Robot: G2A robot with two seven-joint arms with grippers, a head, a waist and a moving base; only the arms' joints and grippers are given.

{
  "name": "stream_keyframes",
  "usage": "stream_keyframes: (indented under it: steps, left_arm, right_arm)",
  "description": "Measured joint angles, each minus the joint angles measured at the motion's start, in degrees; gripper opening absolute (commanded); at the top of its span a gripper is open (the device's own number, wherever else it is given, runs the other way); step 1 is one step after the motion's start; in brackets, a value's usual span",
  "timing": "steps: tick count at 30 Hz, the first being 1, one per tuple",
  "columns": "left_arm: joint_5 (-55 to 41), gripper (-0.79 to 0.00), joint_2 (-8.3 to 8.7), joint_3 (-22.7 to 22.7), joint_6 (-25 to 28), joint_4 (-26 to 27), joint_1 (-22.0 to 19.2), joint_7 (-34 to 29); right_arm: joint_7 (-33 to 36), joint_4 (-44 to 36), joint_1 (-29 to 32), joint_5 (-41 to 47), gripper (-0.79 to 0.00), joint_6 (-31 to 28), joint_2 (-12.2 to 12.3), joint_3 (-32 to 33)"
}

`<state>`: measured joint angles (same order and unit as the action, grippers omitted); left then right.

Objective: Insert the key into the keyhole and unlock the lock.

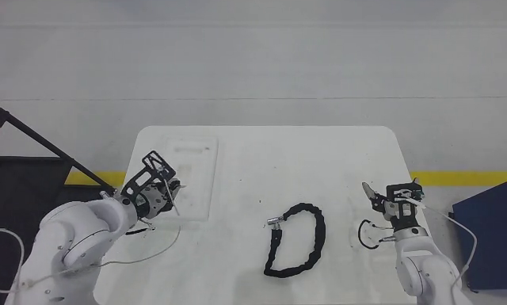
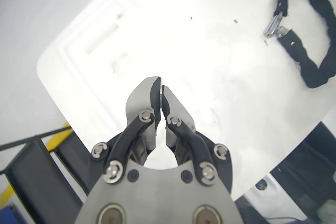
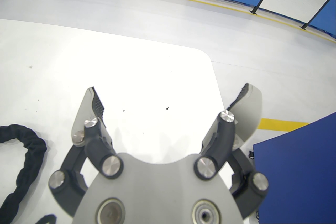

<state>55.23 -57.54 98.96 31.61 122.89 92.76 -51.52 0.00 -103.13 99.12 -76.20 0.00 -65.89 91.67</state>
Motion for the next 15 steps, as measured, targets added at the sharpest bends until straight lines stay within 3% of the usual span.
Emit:
stream_keyframes:
  steps: [4, 8, 11, 15]
  left_arm:
    - [1.25, -0.785, 0.02, 4.34, 7.59, -3.43, 4.13, 14.68]
    - [1.33, -0.785, -0.04, 5.16, 17.94, -10.68, 5.54, 30.68]
    - [2.71, -0.785, -0.12, 3.95, 25.59, -16.31, 4.59, 41.46]
    - [3.14, -0.785, -0.16, -1.33, 26.46, -22.72, 2.59, 52.16]
  right_arm:
    - [0.0, 0.0, 0.0, 0.0, 0.0, 0.0, 0.0, 0.0]
    - [0.0, 0.0, 0.0, 0.0, 0.0, 0.0, 0.0, 0.0]
    - [0.0, 0.0, 0.0, 0.0, 0.0, 0.0, 0.0, 0.0]
    - [0.0, 0.0, 0.0, 0.0, 0.0, 0.0, 0.0, 0.0]
